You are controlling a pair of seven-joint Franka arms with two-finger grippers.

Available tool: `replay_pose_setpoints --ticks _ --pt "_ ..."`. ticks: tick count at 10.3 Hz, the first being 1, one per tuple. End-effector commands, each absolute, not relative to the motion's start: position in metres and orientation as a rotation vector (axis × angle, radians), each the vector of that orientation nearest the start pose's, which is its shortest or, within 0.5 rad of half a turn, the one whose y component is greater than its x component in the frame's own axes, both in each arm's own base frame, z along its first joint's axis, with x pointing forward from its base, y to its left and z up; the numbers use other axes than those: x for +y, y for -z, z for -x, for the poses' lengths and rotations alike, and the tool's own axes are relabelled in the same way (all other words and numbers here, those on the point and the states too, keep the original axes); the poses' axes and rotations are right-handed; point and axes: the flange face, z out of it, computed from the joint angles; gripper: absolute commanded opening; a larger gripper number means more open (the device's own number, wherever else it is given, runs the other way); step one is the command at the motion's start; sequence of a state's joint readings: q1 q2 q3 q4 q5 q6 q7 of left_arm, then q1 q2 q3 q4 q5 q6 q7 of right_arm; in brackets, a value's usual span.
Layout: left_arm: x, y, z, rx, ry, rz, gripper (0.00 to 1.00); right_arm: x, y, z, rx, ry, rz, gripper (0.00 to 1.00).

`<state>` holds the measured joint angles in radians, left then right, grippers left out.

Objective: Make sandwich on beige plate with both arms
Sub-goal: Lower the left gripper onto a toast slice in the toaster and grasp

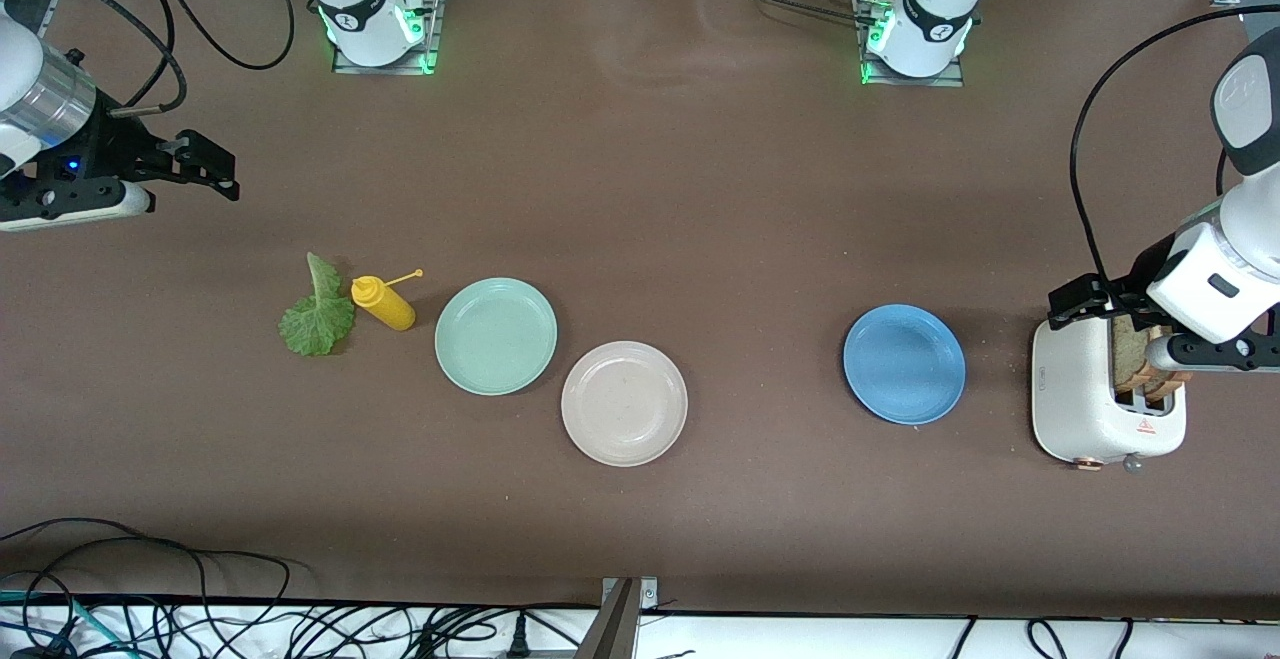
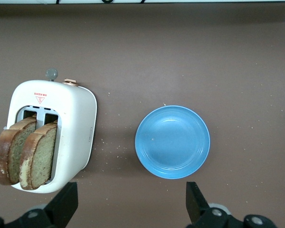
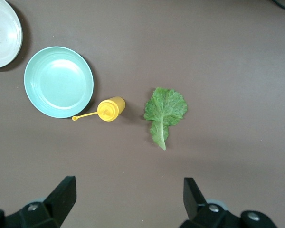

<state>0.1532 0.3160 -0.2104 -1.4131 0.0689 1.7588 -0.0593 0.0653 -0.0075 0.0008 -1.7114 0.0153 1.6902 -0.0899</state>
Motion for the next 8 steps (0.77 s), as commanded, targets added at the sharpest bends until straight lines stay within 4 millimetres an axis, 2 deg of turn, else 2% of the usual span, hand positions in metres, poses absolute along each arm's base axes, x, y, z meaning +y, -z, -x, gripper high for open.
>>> replay_pose_setpoints --ticks 1,3,5,6,8 --pt "-0.002 -0.529 -0.657 -0.007 0.055 3.133 1.00 0.040 -0.580 -0.557 -0.229 -0.024 3.115 1.00" --pt "0.027 -0.522 -0.660 -0.046 0.038 3.126 1.00 0.039 -0.580 -0.557 -0.227 -0.024 3.115 1.00" --pt "0.056 -0.513 -0.662 0.083 0.017 3.125 1.00 0.040 -0.580 -0.557 -0.229 -0.024 3.115 1.00" --pt "0.082 -0.506 -0.661 0.124 0.002 3.126 1.00 0.039 -0.580 -0.557 -0.227 -0.024 3.115 1.00" --pt "0.118 -0.481 -0.664 0.196 -0.041 3.141 1.00 0.040 -0.580 -0.557 -0.229 -0.024 3.115 1.00"
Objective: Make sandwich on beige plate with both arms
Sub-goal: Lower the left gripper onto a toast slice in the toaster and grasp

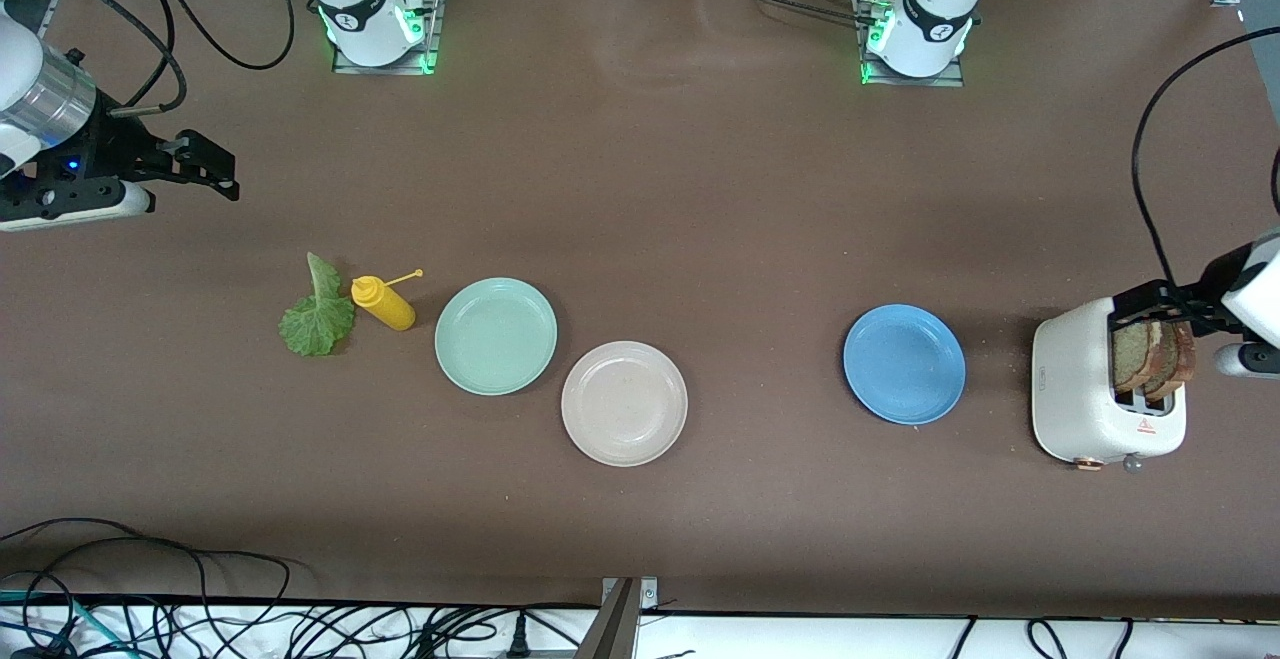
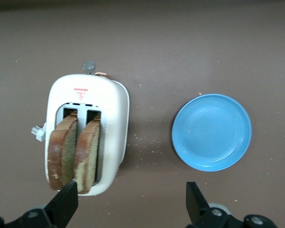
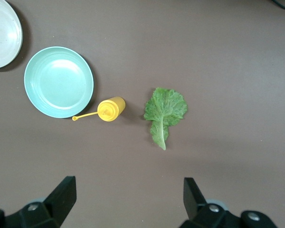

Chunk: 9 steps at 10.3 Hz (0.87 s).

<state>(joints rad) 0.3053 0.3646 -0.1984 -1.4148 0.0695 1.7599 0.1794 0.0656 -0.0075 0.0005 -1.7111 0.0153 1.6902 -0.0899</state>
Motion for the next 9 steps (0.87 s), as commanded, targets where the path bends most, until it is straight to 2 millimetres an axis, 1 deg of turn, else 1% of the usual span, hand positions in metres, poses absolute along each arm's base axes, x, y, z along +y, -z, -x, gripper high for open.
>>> replay_pose_setpoints --ticks 1,2,3,5,6,8,9 --pt "0.135 -0.466 -0.668 0.190 -0.042 3.150 1.00 0.040 -0.580 -0.557 -0.226 -0.024 3.113 1.00" --pt "0.149 -0.456 -0.676 0.198 0.033 3.144 1.00 0.040 -0.580 -0.557 -0.217 -0.024 3.114 1.00" --pt "0.149 -0.445 -0.683 0.224 0.064 3.140 1.00 0.040 -0.579 -0.557 -0.205 -0.026 3.115 1.00" --pt "0.150 -0.428 -0.688 0.239 0.057 3.145 1.00 0.040 -0.579 -0.557 -0.203 -0.026 3.115 1.00" --pt "0.149 -0.426 -0.688 0.252 0.047 3.129 1.00 0.040 -0.579 -0.557 -0.203 -0.026 3.115 1.00" --pt "0.140 -0.420 -0.687 0.337 -0.013 3.077 1.00 0.040 -0.579 -0.557 -0.205 -0.026 3.113 1.00" --pt "0.144 -0.418 -0.684 0.377 -0.045 3.076 1.00 0.040 -0.579 -0.557 -0.205 -0.029 3.115 1.00"
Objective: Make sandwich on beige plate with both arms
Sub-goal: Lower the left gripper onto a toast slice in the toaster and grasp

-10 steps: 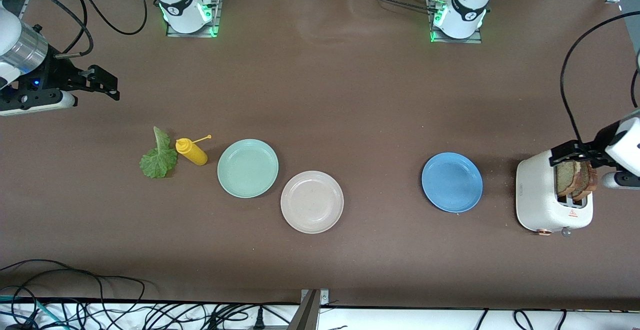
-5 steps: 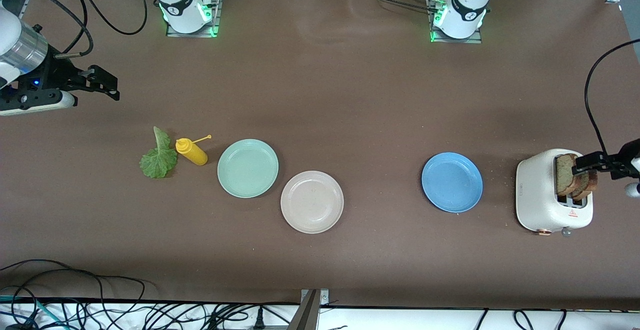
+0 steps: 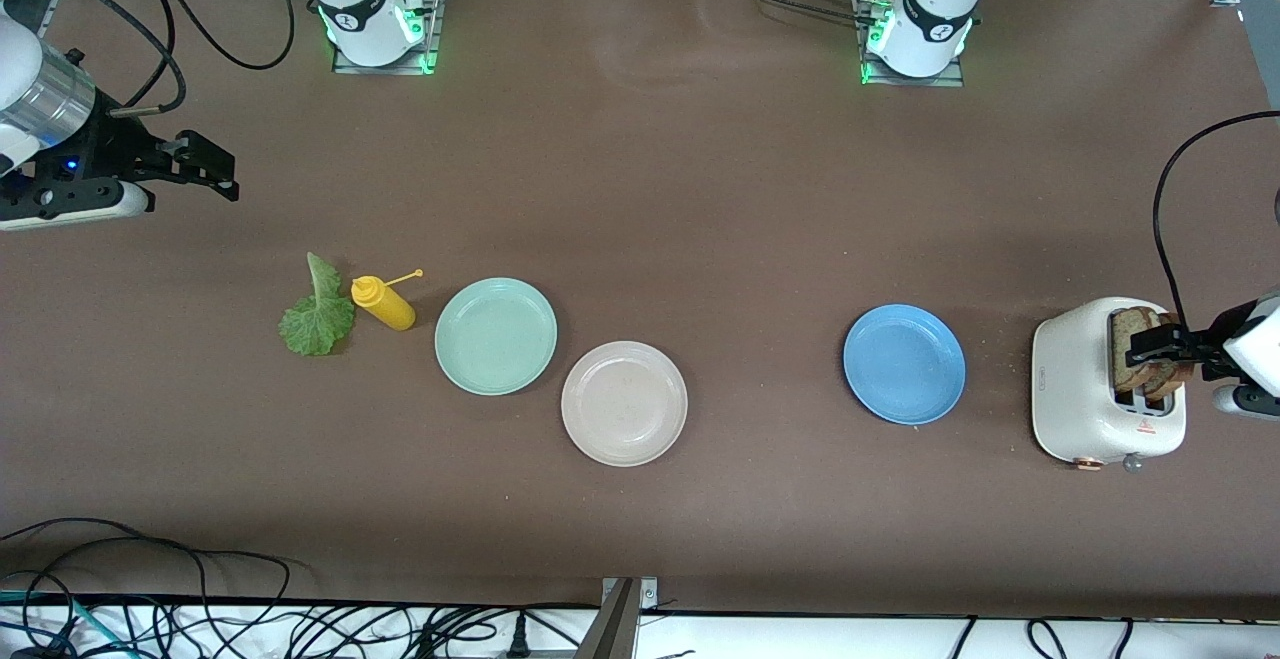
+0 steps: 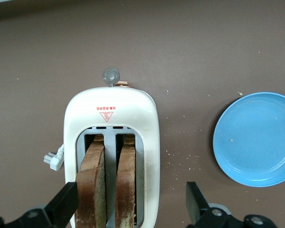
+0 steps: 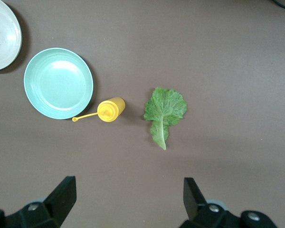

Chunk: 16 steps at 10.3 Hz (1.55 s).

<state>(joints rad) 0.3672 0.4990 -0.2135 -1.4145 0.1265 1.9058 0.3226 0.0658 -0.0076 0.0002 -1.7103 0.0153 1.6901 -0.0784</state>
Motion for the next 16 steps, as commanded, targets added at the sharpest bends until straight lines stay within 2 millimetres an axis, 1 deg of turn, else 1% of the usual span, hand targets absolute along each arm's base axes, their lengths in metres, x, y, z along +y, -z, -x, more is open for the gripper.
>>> replay_pose_setpoints --ticks 1,2,3,4,7,10,11,12,13,14,15,16 --pt "0.146 -0.416 -0.682 0.387 -0.056 3.079 1.00 0.039 -0.579 -0.557 -0.200 -0.026 3.115 1.00" --pt "0.142 -0.414 -0.683 0.389 -0.065 3.080 1.00 0.039 -0.579 -0.557 -0.200 -0.026 3.115 1.00" --pt "0.140 -0.412 -0.681 0.389 -0.095 3.084 0.92 0.039 -0.579 -0.557 -0.198 -0.029 3.117 1.00" --pt "0.142 -0.410 -0.678 0.392 -0.125 3.088 0.72 0.039 -0.579 -0.559 -0.193 -0.015 3.117 1.00" --pt "0.147 -0.394 -0.674 0.380 -0.191 3.098 0.73 0.037 -0.581 -0.557 -0.134 -0.022 3.122 1.00" --pt "0.150 -0.391 -0.673 0.374 -0.201 3.099 0.73 0.037 -0.582 -0.556 -0.135 -0.022 3.117 1.00" --pt "0.151 -0.386 -0.673 0.373 -0.215 3.101 0.72 0.037 -0.583 -0.556 -0.135 -0.020 3.116 1.00" --pt "0.152 -0.383 -0.672 0.369 -0.224 3.103 0.66 0.037 -0.583 -0.556 -0.130 -0.020 3.113 1.00" --pt "0.154 -0.382 -0.671 0.373 -0.238 3.084 0.57 0.037 -0.583 -0.556 -0.127 -0.020 3.113 1.00" --pt "0.153 -0.382 -0.672 0.396 -0.256 3.043 0.44 0.038 -0.583 -0.556 -0.129 -0.018 3.112 1.00" --pt "0.152 -0.382 -0.672 0.399 -0.259 3.033 0.34 0.038 -0.583 -0.556 -0.129 -0.018 3.112 1.00" --pt "0.152 -0.382 -0.672 0.399 -0.259 3.033 0.21 0.037 -0.582 -0.556 -0.127 -0.020 3.112 1.00"
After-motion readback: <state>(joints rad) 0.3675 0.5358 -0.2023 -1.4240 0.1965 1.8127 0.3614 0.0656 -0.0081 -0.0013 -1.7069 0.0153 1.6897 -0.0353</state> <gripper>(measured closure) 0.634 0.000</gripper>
